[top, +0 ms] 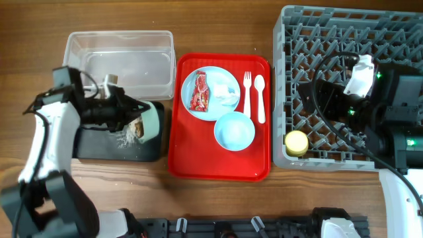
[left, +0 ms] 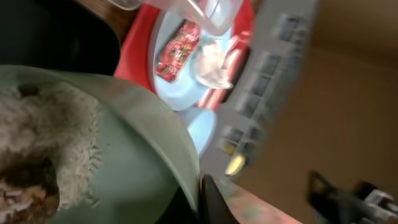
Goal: Sort waste into correct bins and load items into the dishwasher rack
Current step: 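Tip the green bowl over the black tray to dump the rice, then set the emptied green bowl back on the red tray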
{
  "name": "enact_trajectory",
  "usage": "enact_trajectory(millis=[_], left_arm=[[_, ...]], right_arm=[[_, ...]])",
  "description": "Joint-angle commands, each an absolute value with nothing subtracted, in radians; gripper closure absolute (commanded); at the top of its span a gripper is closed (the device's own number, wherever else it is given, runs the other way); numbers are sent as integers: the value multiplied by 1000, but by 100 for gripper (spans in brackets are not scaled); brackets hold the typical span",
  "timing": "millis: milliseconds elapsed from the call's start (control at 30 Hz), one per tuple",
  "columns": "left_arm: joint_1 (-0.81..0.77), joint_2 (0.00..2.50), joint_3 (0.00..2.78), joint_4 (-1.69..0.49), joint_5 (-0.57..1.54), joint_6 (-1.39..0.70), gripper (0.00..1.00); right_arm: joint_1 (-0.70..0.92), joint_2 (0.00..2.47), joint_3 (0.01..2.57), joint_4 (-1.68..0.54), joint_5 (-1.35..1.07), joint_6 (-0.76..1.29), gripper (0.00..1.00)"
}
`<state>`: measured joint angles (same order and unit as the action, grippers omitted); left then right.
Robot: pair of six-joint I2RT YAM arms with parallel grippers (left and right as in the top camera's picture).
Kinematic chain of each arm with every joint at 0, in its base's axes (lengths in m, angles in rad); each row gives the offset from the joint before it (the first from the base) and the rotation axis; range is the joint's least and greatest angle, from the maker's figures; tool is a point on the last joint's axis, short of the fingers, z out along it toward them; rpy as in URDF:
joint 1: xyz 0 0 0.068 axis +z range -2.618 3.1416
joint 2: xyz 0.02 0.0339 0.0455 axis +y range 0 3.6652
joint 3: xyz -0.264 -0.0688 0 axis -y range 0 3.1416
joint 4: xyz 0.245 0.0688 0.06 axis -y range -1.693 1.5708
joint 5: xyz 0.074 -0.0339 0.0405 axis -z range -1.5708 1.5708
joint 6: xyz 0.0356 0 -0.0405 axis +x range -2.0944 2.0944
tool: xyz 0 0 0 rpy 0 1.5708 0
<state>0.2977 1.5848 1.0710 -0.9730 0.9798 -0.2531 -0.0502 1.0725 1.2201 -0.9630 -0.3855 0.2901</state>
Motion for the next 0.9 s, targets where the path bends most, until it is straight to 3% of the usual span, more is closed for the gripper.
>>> enact_trajectory(millis=[0, 100, 267, 333, 400, 467, 500, 567, 600, 733, 800, 867], left_arm=[[409, 1684, 1026, -983, 1301, -108, 96], [454, 1717, 997, -1000, 1473, -59, 96], [480, 1717, 997, -997, 1461, -76, 96], [473, 1709, 997, -1092, 1523, 79, 96], [479, 1710, 996, -1159, 1478, 66, 96], [469, 1697, 996, -1303, 1538, 260, 96], [478, 1696, 997, -1235, 1514, 301, 96], [496, 1697, 997, -1246, 1510, 142, 96], [493, 1686, 997, -1263, 1552, 232, 96], [450, 1657, 999, -1302, 1404, 259, 96], [364, 1611, 999, -1275, 1385, 251, 96], [197, 1554, 1004, -1152, 1245, 44, 96]], right_arm=[[-46, 1076, 1230, -963, -404, 291, 15], [-46, 1076, 1230, -966, -403, 291, 14], [-46, 1076, 1230, -966, -403, 290, 14], [-46, 1076, 1230, -976, -402, 290, 14], [-46, 1076, 1230, -977, -399, 288, 13], [-46, 1076, 1230, -978, -388, 288, 13], [-46, 1076, 1230, -981, -388, 288, 13], [-46, 1076, 1230, -980, -388, 288, 13], [-46, 1076, 1230, -980, -388, 288, 12], [-46, 1076, 1230, -973, -385, 289, 12], [-46, 1076, 1230, -971, -385, 289, 12], [-46, 1076, 1230, -960, -385, 291, 12]])
